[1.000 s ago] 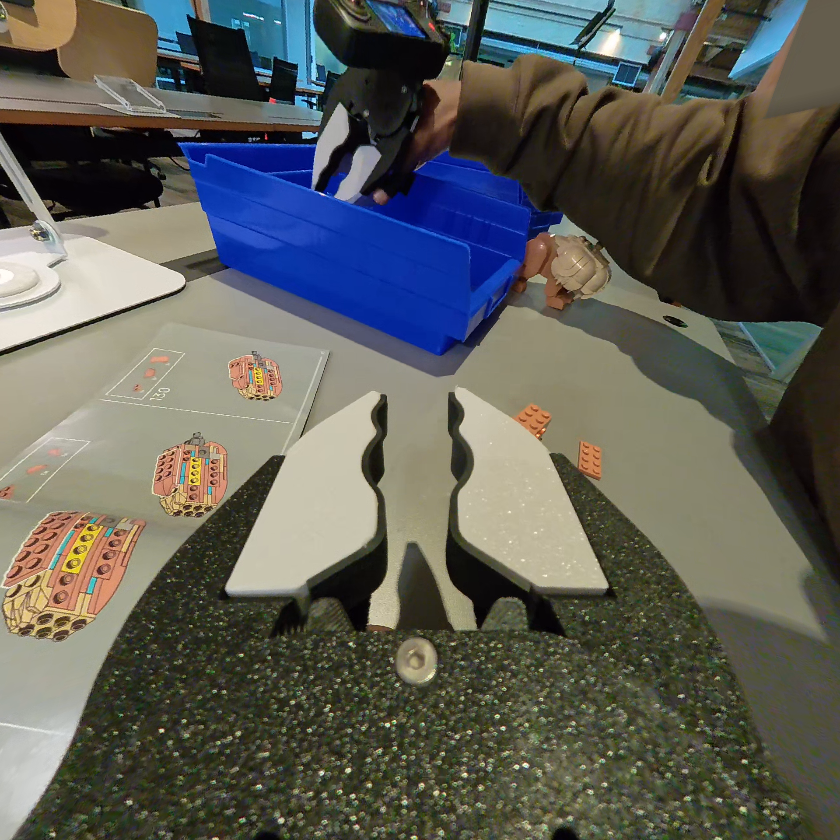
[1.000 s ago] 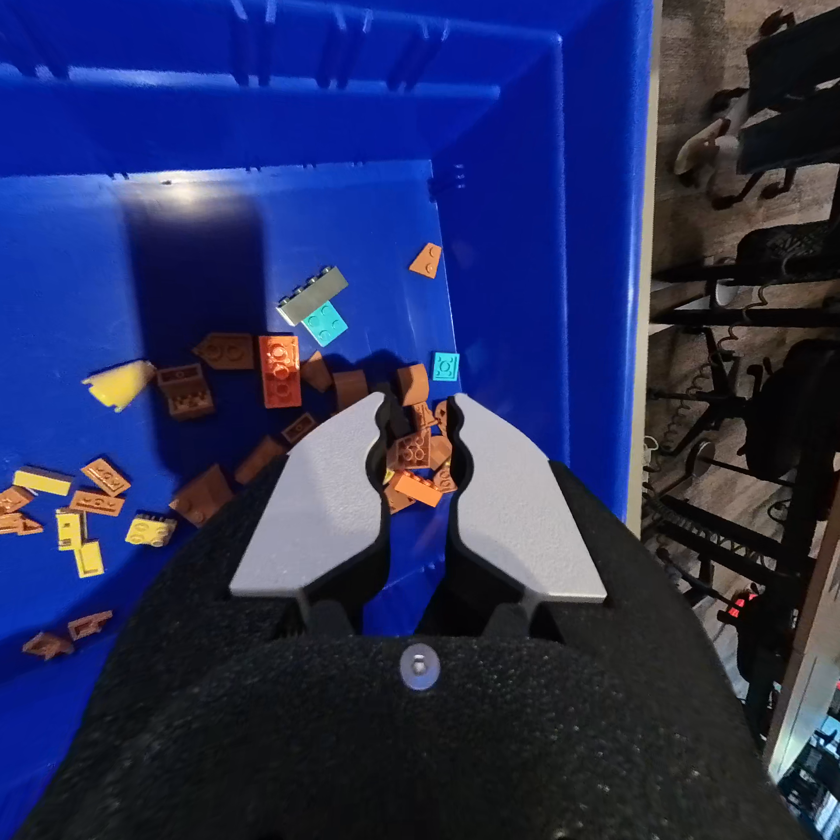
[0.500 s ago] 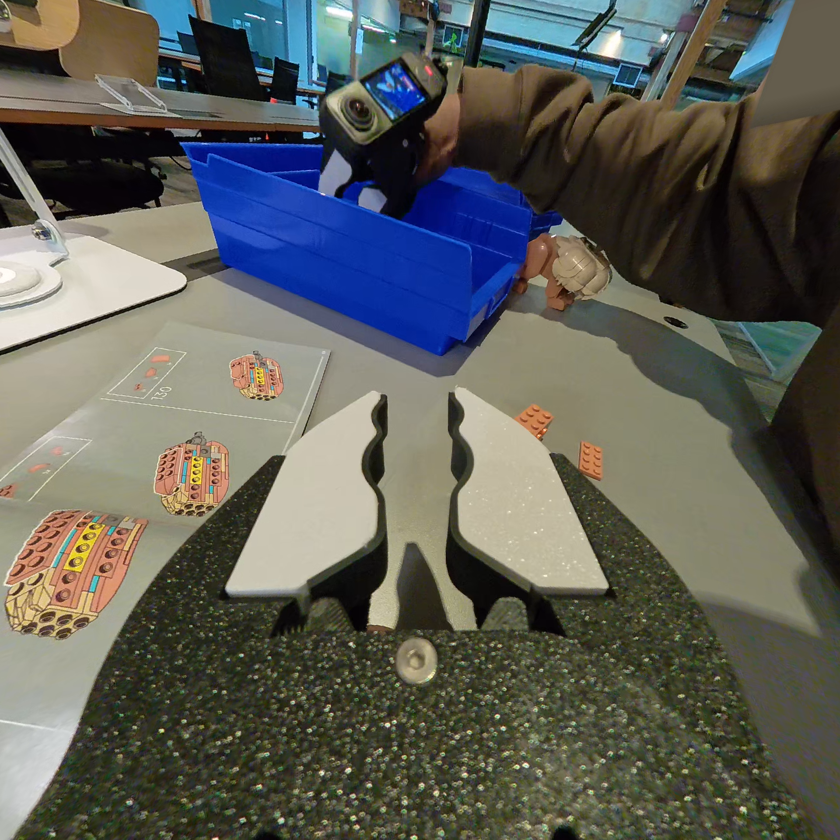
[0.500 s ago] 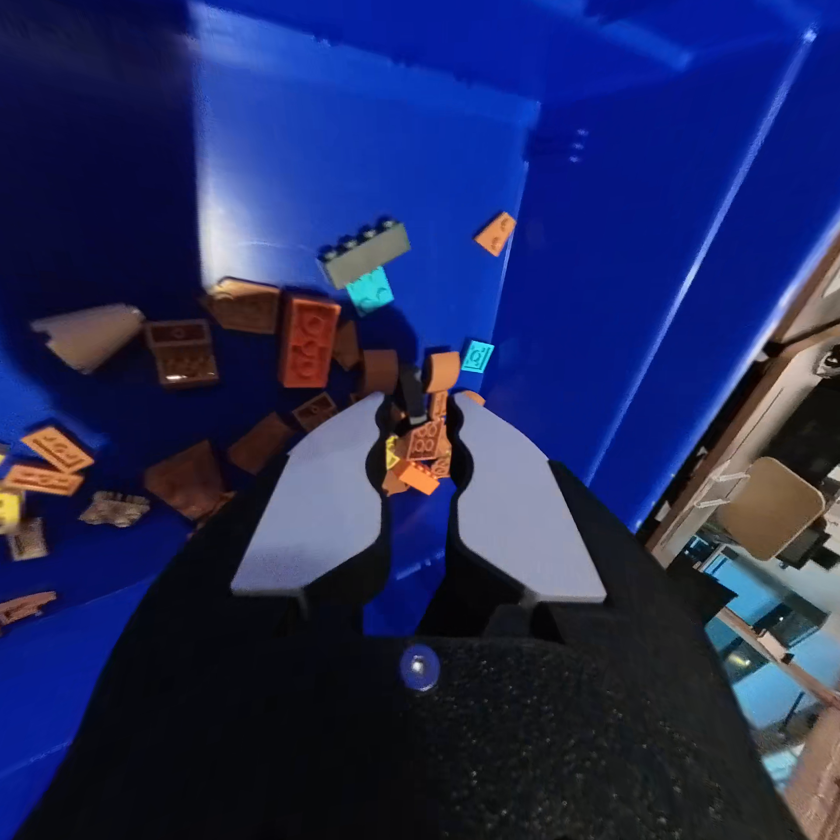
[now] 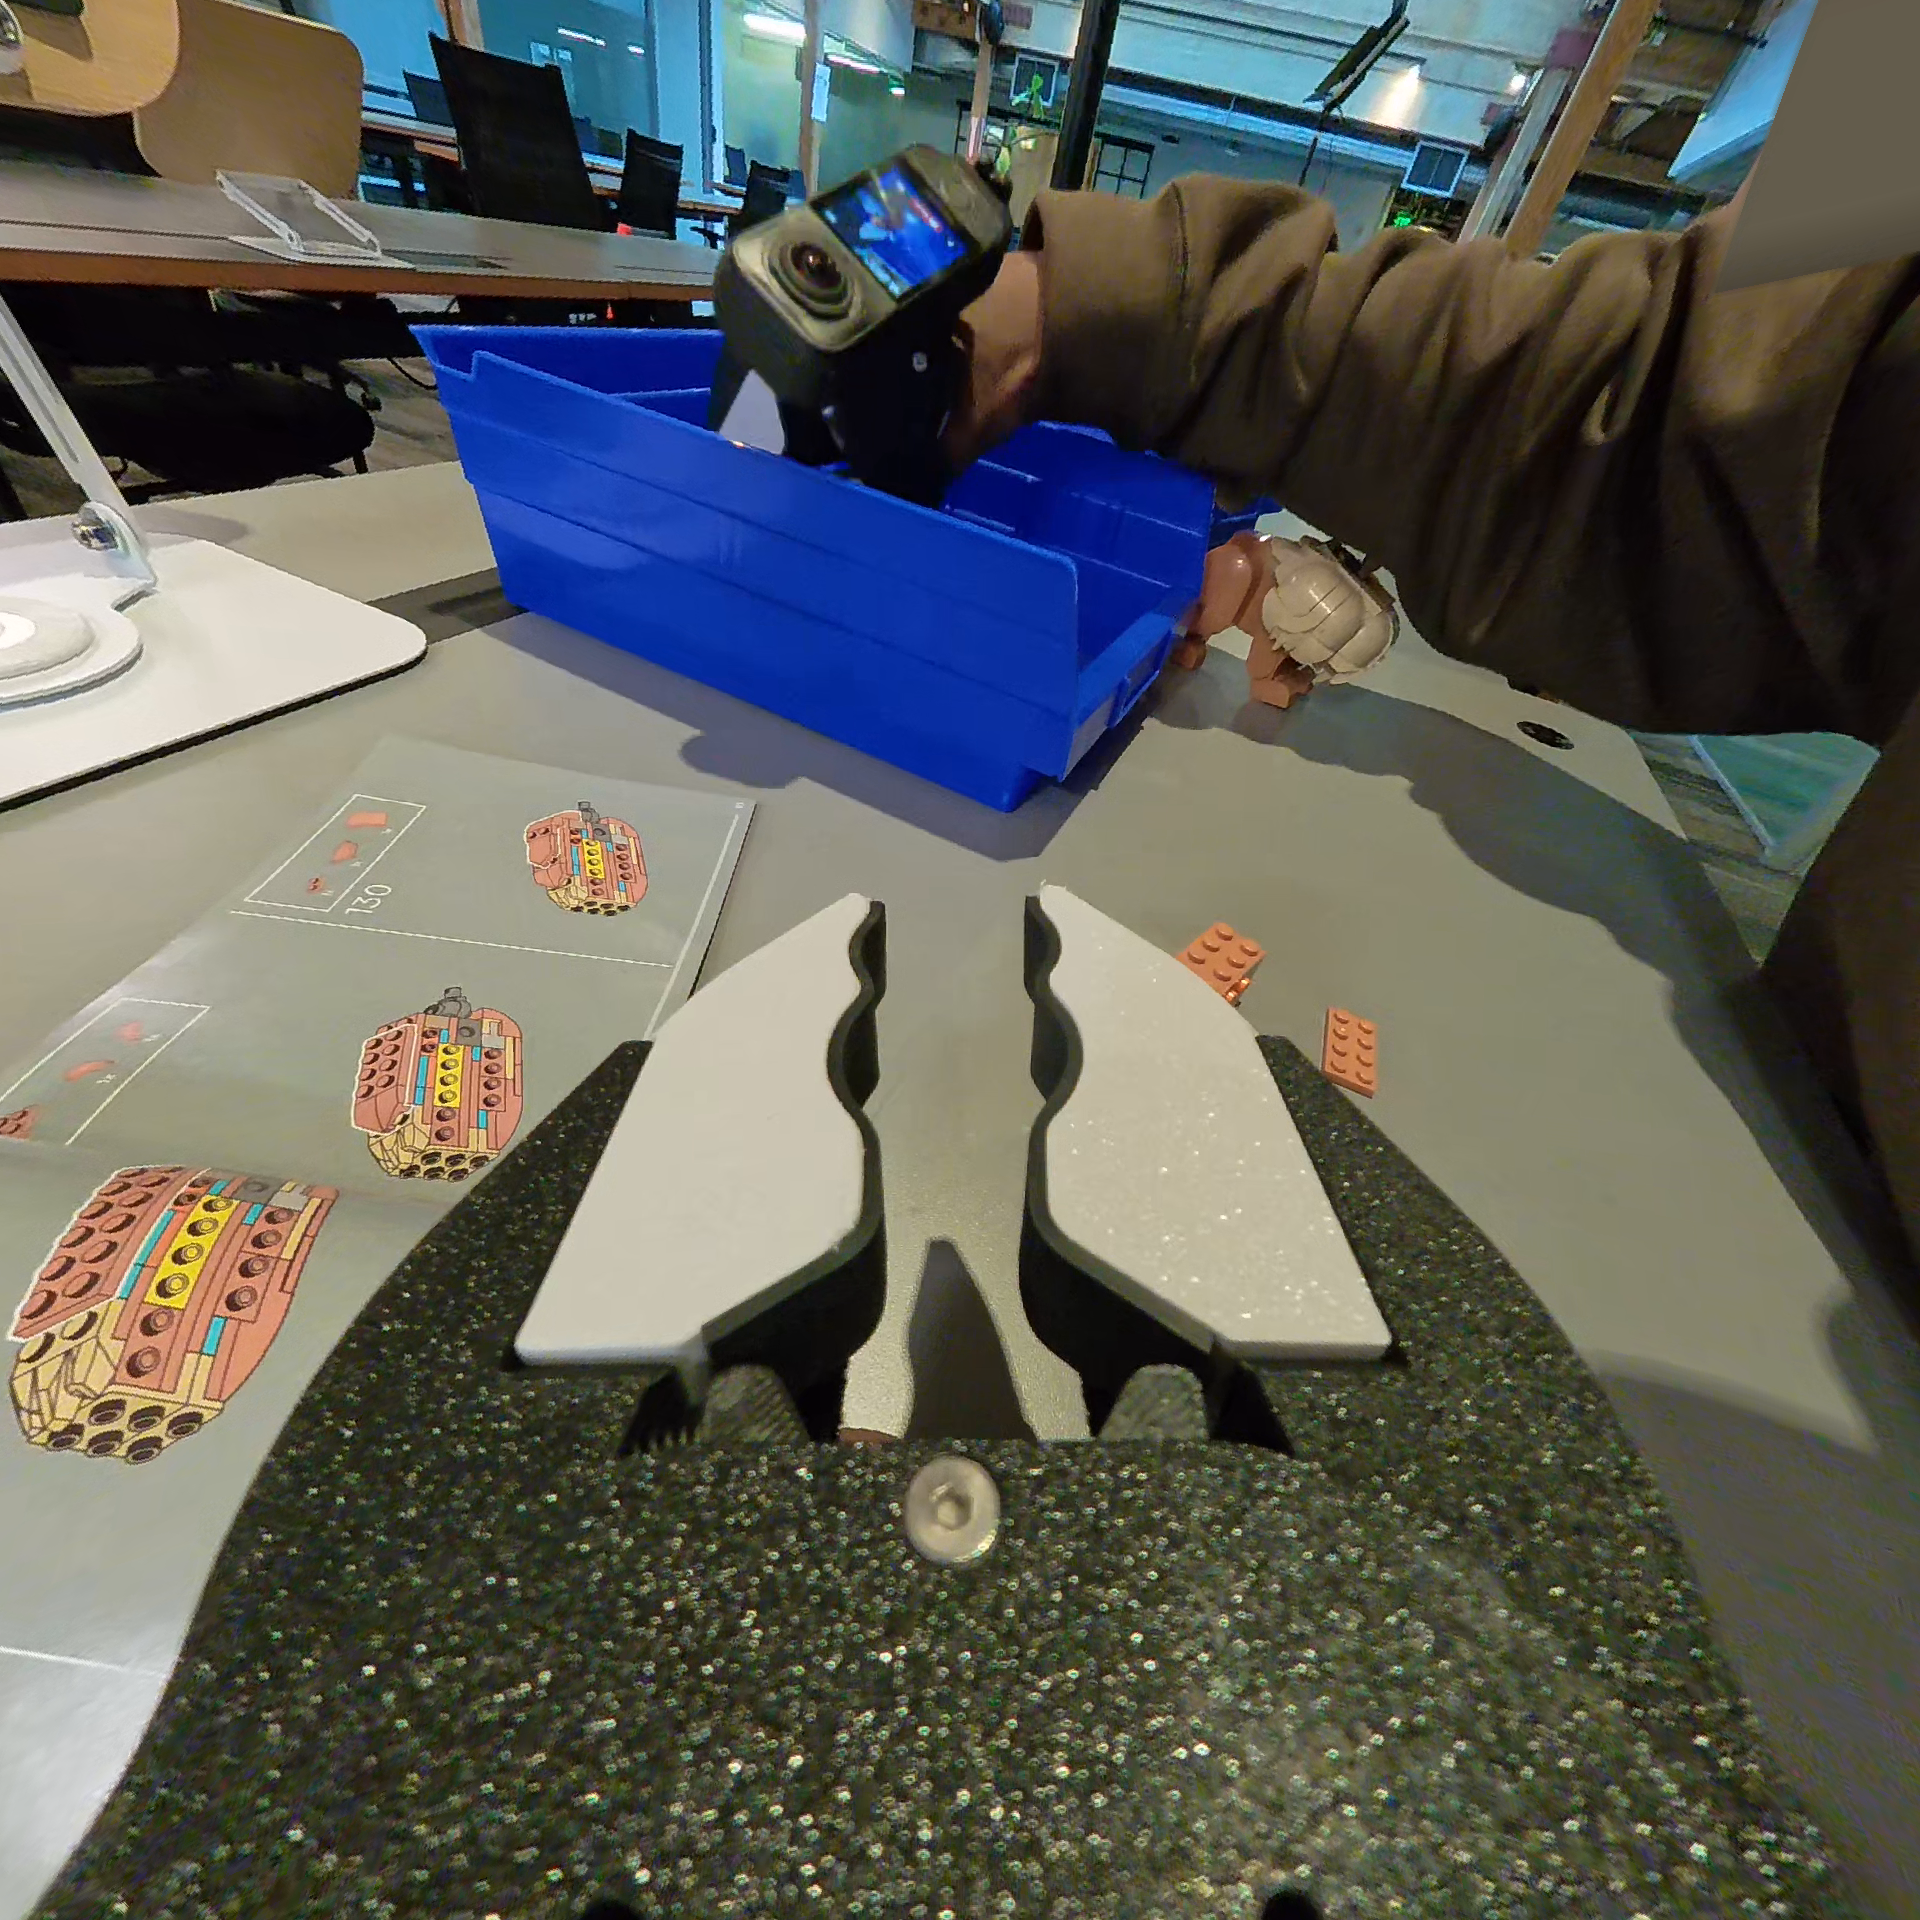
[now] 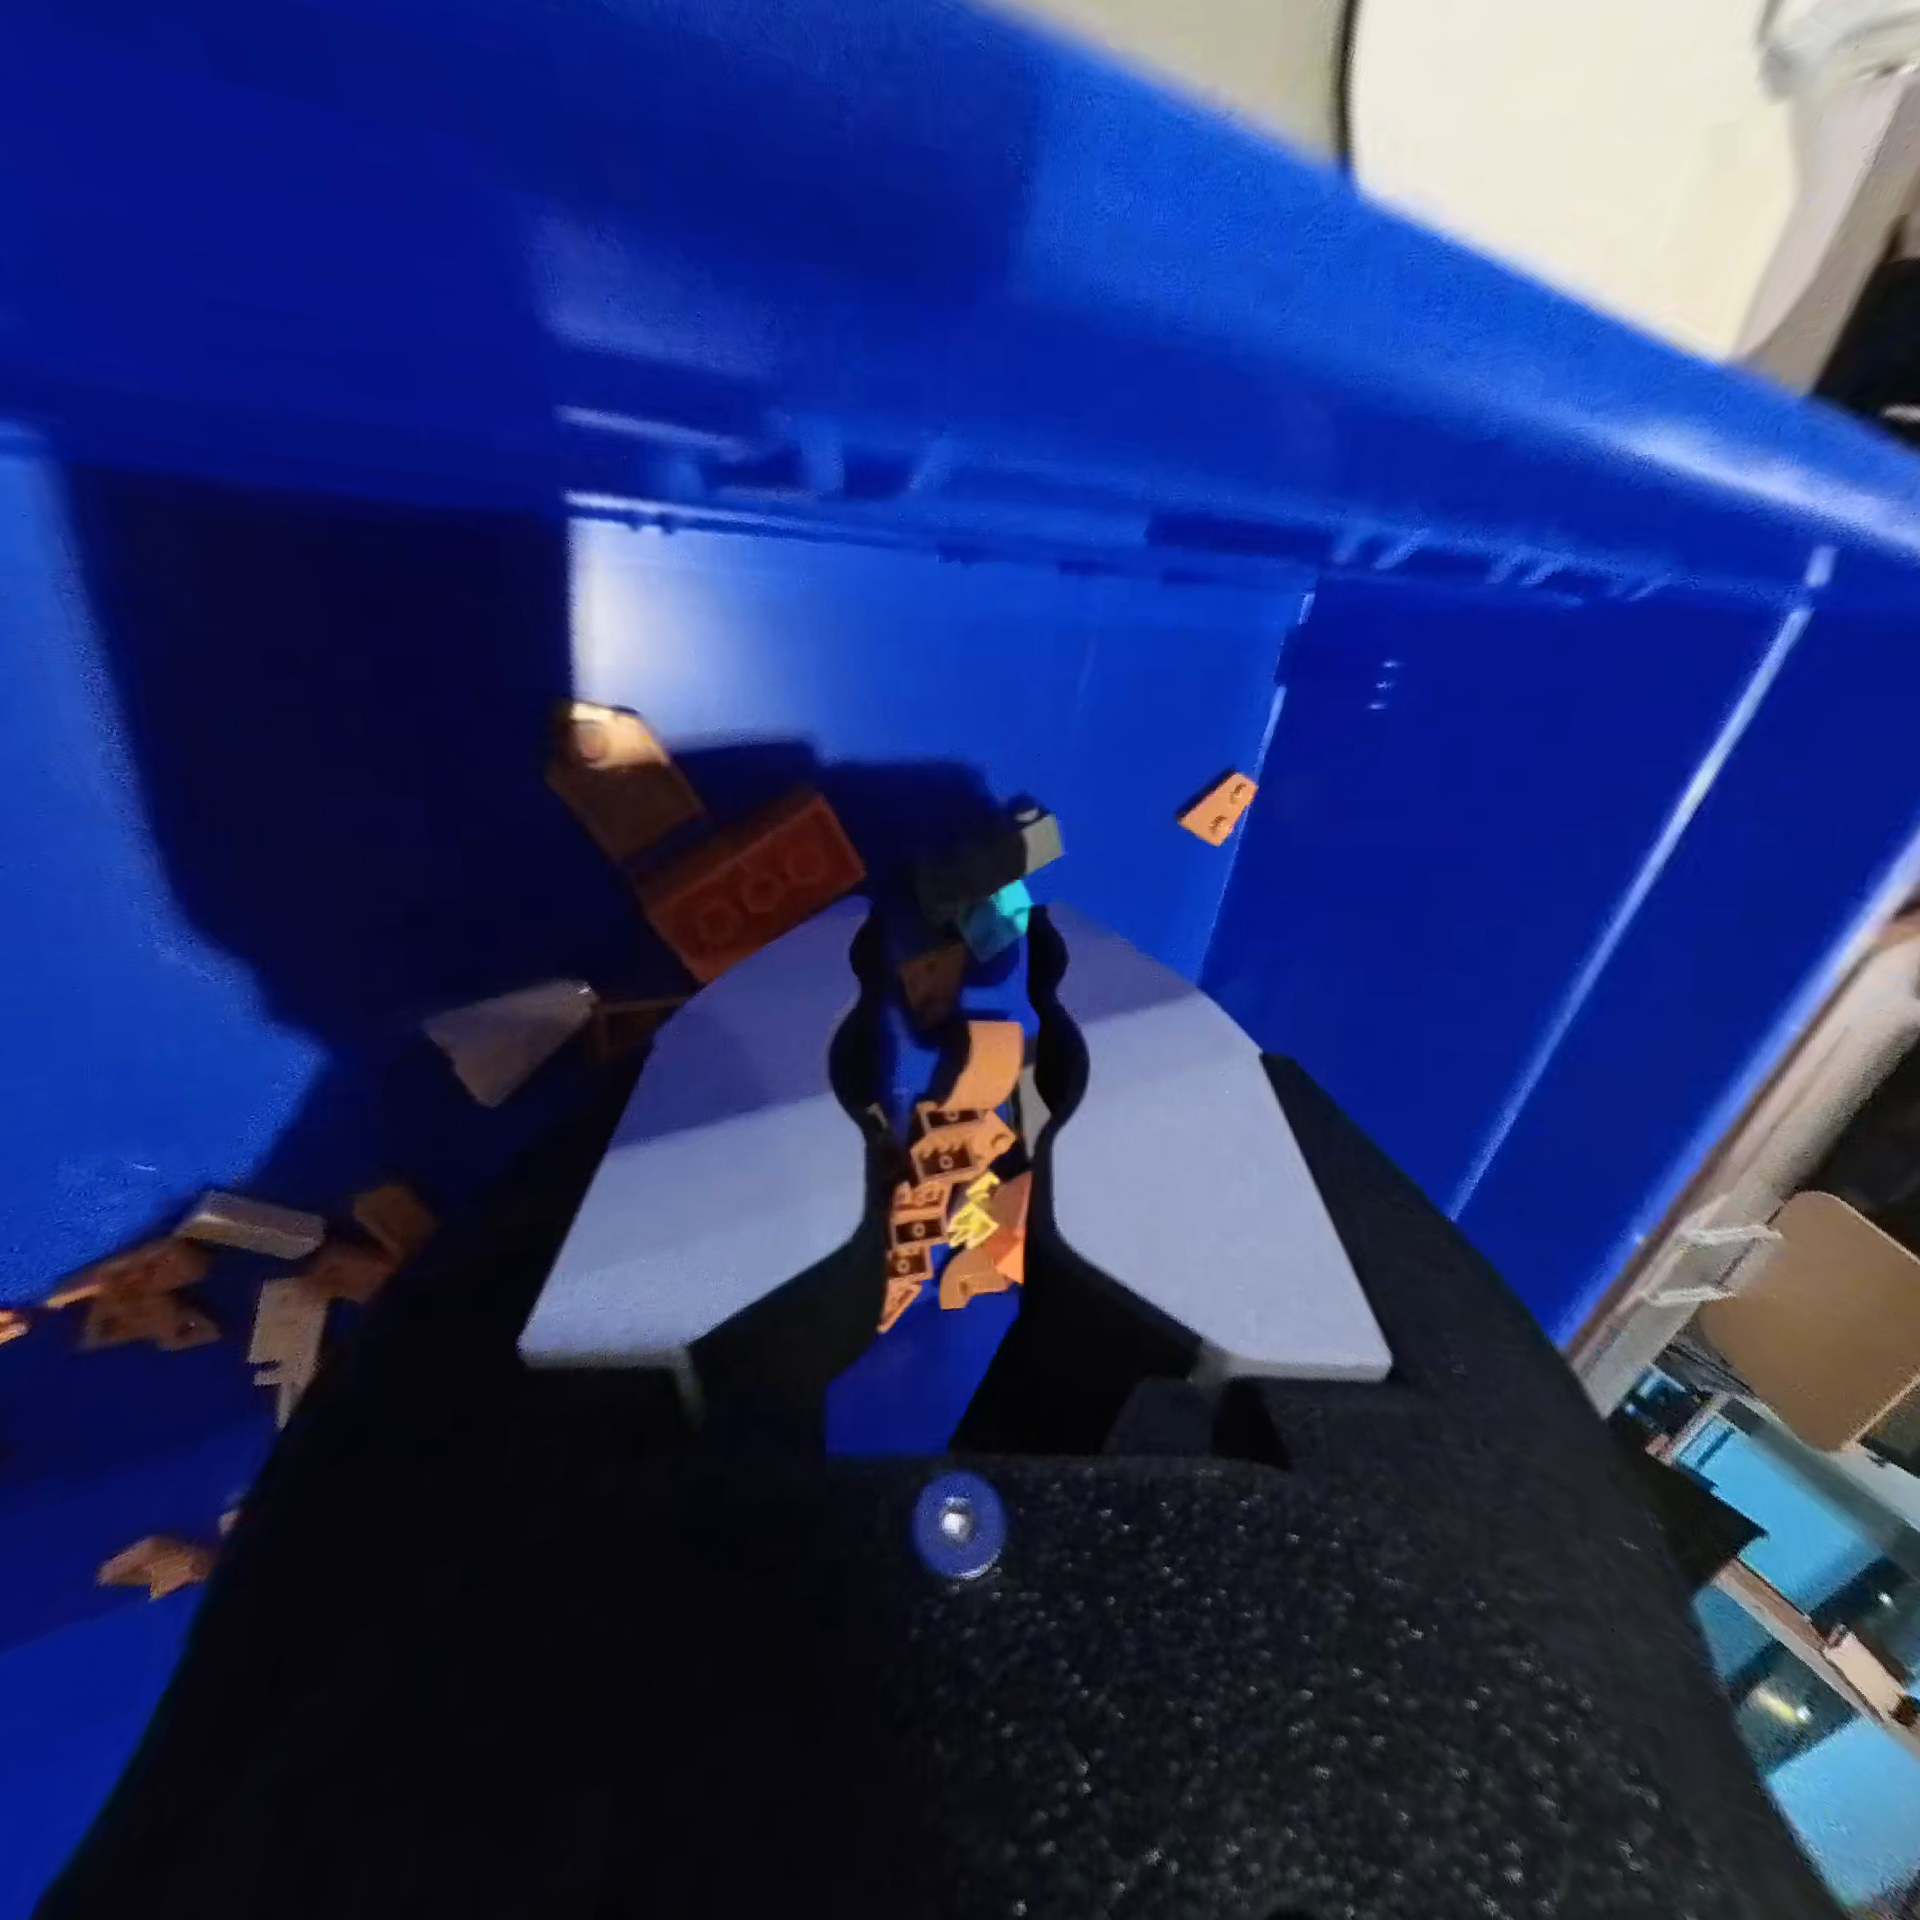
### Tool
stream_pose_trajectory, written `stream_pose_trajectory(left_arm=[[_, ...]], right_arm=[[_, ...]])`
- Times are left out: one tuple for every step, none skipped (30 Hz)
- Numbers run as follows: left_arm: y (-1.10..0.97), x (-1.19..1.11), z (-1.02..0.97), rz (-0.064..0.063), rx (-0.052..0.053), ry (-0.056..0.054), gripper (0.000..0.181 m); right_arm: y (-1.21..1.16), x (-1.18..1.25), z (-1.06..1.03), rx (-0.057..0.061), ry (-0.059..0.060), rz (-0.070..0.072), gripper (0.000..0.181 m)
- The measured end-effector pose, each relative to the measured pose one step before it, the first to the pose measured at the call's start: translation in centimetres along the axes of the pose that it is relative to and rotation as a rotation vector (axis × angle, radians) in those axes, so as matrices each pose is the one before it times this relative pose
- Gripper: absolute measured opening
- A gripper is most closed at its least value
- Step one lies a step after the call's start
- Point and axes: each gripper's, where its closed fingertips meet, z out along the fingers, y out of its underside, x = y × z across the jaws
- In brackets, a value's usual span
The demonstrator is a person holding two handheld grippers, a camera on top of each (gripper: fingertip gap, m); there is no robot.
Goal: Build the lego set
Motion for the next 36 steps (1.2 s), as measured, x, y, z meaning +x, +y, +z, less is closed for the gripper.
stream_pose_trajectory(left_arm=[[-0.006,-0.005,-0.009,-0.0002,0.0005,0.0000,0.025],[-0.007,-0.009,-0.017,0.0003,0.0007,-0.0002,0.025],[0.007,-0.009,-0.004,0.0002,-0.0005,-0.0006,0.025],[0.009,-0.010,-0.005,0.0006,-0.0007,-0.0004,0.025],[0.003,-0.003,-0.013,0.0011,-0.0007,-0.0007,0.025],[-0.004,-0.006,-0.001,-0.0002,0.0002,0.0001,0.025],[0.011,0.000,0.006,-0.0011,-0.0003,0.0004,0.025],[0.006,-0.011,-0.003,-0.0009,0.0001,0.0002,0.025],[-0.008,-0.005,0.001,-0.0006,0.0005,0.0000,0.025],[-0.007,-0.009,-0.004,-0.0012,0.0003,0.0001,0.025],[-0.001,-0.029,0.001,-0.0019,0.0003,0.0000,0.025],[0.001,-0.020,0.012,-0.0023,0.0000,-0.0001,0.025],[-0.001,-0.028,0.018,-0.0023,-0.0001,0.0002,0.025],[0.007,-0.020,0.009,-0.0019,-0.0004,0.0001,0.025],[0.009,-0.014,0.003,-0.0013,-0.0003,0.0000,0.025],[-0.009,-0.018,-0.011,-0.0006,0.0007,-0.0005,0.025],[-0.010,-0.007,-0.015,-0.0004,0.0010,-0.0005,0.025],[-0.024,-0.005,-0.019,0.0001,0.0016,-0.0011,0.025],[-0.013,-0.011,-0.013,0.0000,0.0012,-0.0005,0.025],[-0.002,-0.010,-0.006,-0.0008,-0.0001,0.0002,0.025],[0.010,-0.005,-0.002,-0.0006,-0.0001,0.0002,0.025],[-0.013,0.003,0.000,0.0004,0.0002,0.0003,0.025],[0.003,0.012,-0.006,0.0005,0.0000,0.0002,0.025],[0.006,0.010,0.000,0.0008,-0.0004,0.0005,0.025],[-0.002,0.024,0.005,0.0015,-0.0003,0.0004,0.025],[0.013,0.016,0.008,0.0010,-0.0010,0.0005,0.025],[0.025,0.011,0.013,0.0003,-0.0014,0.0008,0.025],[-0.001,0.012,0.006,0.0007,-0.0007,0.0007,0.025],[0.005,0.005,0.001,0.0006,-0.0003,0.0000,0.025],[0.005,0.002,0.005,-0.0004,-0.0006,0.0001,0.025],[0.007,-0.008,0.007,-0.0006,-0.0001,0.0001,0.025],[-0.004,-0.007,-0.010,-0.0004,0.0003,-0.0002,0.025],[0.000,0.001,0.000,-0.0004,0.0000,-0.0002,0.025],[0.006,-0.004,0.005,-0.0002,-0.0006,-0.0002,0.025],[0.006,-0.006,0.005,0.0001,-0.0006,-0.0002,0.025],[-0.002,-0.007,0.009,0.0000,0.0000,-0.0003,0.025]], right_arm=[[0.081,0.414,-0.285,0.0027,0.0138,0.0097,0.027],[0.207,0.401,-0.316,0.0050,0.0082,0.0162,0.028],[0.304,0.392,-0.336,0.0058,0.0062,0.0182,0.028],[0.437,0.331,-0.334,0.0016,0.0055,0.0159,0.028],[0.563,0.310,-0.343,-0.0050,0.0074,0.0112,0.028],[0.651,0.272,-0.369,-0.0083,0.0096,0.0071,0.029],[0.683,0.222,-0.404,-0.0082,0.0097,0.0064,0.029],[0.664,0.181,-0.448,-0.0065,0.0111,0.0071,0.029],[0.643,0.116,-0.463,-0.0053,0.0109,0.0054,0.029],[0.595,-0.006,-0.436,-0.0036,0.0078,-0.0004,0.029],[0.468,-0.171,-0.375,-0.0008,0.0033,-0.0084,0.029],[0.370,-0.313,-0.273,-0.0008,-0.0015,-0.0126,0.029],[0.328,-0.372,-0.165,-0.0055,-0.0047,-0.0099,0.029],[0.253,-0.360,-0.097,-0.0067,-0.0067,-0.0061,0.029],[0.177,-0.275,-0.099,-0.0028,-0.0047,-0.0041,0.029],[0.152,-0.150,-0.117,-0.0008,-0.0017,-0.0002,0.029],[0.176,0.013,-0.148,0.0000,0.0009,0.0046,0.029],[0.198,0.216,-0.201,0.0029,0.0064,0.0094,0.029],[0.212,0.368,-0.232,0.0062,0.0079,0.0157,0.029],[0.199,0.430,-0.279,0.0105,0.0058,0.0213,0.029],[0.153,0.474,-0.302,0.0143,0.0058,0.0242,0.029],[0.132,0.466,-0.311,0.0143,0.0054,0.0246,0.029],[0.136,0.430,-0.308,0.0131,0.0041,0.0237,0.029],[0.138,0.364,-0.293,0.0120,0.0019,0.0228,0.028],[0.109,0.254,-0.255,0.0120,-0.0021,0.0223,0.028],[0.091,0.162,-0.208,0.0128,-0.0050,0.0202,0.027],[0.078,0.074,-0.136,0.0119,-0.0074,0.0172,0.025],[0.097,-0.023,-0.045,0.0086,-0.0102,0.0137,0.024],[0.144,-0.074,0.061,0.0031,-0.0091,0.0086,0.023],[0.184,-0.088,0.152,-0.0030,-0.0065,0.0025,0.023],[0.167,-0.107,0.201,-0.0060,-0.0053,-0.0020,0.024],[-0.026,-0.066,0.153,0.0018,-0.0030,-0.0002,0.024],[-0.226,-0.040,0.093,0.0082,-0.0034,0.0024,0.023],[-0.118,-0.043,0.147,-0.0034,-0.0029,-0.0044,0.024],[-0.022,-0.007,0.253,-0.0126,0.0010,-0.0106,0.025],[-0.041,-0.029,0.335,-0.0144,-0.0014,-0.0107,0.025]])
